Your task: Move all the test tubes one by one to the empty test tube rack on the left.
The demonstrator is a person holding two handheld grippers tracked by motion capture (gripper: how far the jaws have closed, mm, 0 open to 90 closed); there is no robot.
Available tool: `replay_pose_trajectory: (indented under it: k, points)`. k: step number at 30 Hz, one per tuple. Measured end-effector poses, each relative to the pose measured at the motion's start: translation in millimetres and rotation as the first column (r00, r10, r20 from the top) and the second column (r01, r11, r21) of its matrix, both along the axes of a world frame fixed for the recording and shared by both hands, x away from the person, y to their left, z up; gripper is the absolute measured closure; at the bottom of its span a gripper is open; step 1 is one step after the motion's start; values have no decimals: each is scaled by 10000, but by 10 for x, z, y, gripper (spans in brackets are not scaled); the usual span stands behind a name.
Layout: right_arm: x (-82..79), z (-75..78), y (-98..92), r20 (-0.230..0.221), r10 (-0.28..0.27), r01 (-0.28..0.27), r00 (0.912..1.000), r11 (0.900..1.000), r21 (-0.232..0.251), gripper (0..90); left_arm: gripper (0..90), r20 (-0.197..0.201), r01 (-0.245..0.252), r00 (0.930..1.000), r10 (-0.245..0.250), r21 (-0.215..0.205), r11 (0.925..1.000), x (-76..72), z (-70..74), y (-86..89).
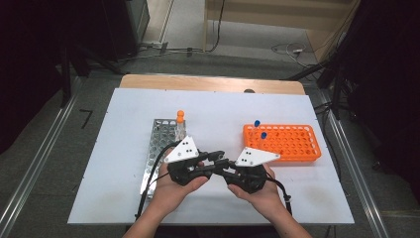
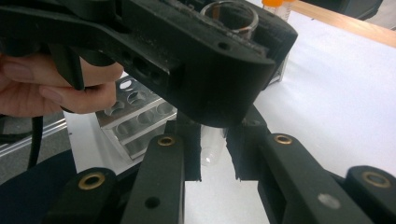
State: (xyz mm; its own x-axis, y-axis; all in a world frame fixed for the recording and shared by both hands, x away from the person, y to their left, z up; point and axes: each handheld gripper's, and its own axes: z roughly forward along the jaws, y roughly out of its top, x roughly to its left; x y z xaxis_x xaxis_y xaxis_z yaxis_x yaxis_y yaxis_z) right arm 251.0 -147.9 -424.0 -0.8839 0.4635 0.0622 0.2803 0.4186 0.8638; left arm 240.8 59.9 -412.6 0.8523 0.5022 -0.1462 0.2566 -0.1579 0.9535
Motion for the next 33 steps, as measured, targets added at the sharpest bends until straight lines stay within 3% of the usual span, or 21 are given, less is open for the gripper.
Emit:
replay_pose_trajectory:
  k: [11, 16, 19, 20, 21, 22, 24, 27, 29, 33]
  points:
    - [21, -20, 2, -306, 23, -19, 9995, 9999, 132, 737, 742, 342, -235, 9992, 226, 251, 9994, -10, -18, 3]
    - [26, -1, -3, -253, -66, 71, 9997, 9998, 179, 733, 766, 637, -476, 9969, 471, 72, 9988, -12, -16, 44]
    - [23, -4, 24, 80, -70, 70, 9999, 10000, -38, 731, 767, 881, -569, 9947, 535, 358, 9977, -15, -18, 53]
    - [40, -4, 36, -68, -93, 93, 9999, 9999, 62, 726, 767, 930, -728, 9933, 680, 490, 9961, -12, -16, 64]
    - [49, -10, 56, -290, -164, 165, 9994, 9999, 27, 701, 767, 821, -1068, 9913, 1024, 509, 9930, -2, -11, 88]
    - [37, -11, 83, -231, -283, 275, 9993, 9991, -328, 633, 767, 638, -1153, 9915, 1136, 236, 9930, 20, -10, 118]
    - [62, -26, 136, -139, -324, 313, 9994, 9970, -711, 473, 767, 604, -1518, 9867, 1508, 123, 9883, 47, 25, 172]
    - [145, -64, 95, -555, -310, 303, 9980, 9994, -135, 321, 767, 666, -1771, 9820, 1769, -24, 9842, 76, 73, 278]
    - [146, -50, 19, -316, -335, 334, 9989, 9994, -37, 244, 767, 583, -1930, 9794, 1933, -115, 9811, 89, 72, 362]
    - [153, 7, -215, -174, -729, 736, 9972, 9962, 464, 173, 767, 625, -2300, 9709, 2310, -241, 9729, 112, 100, 494]
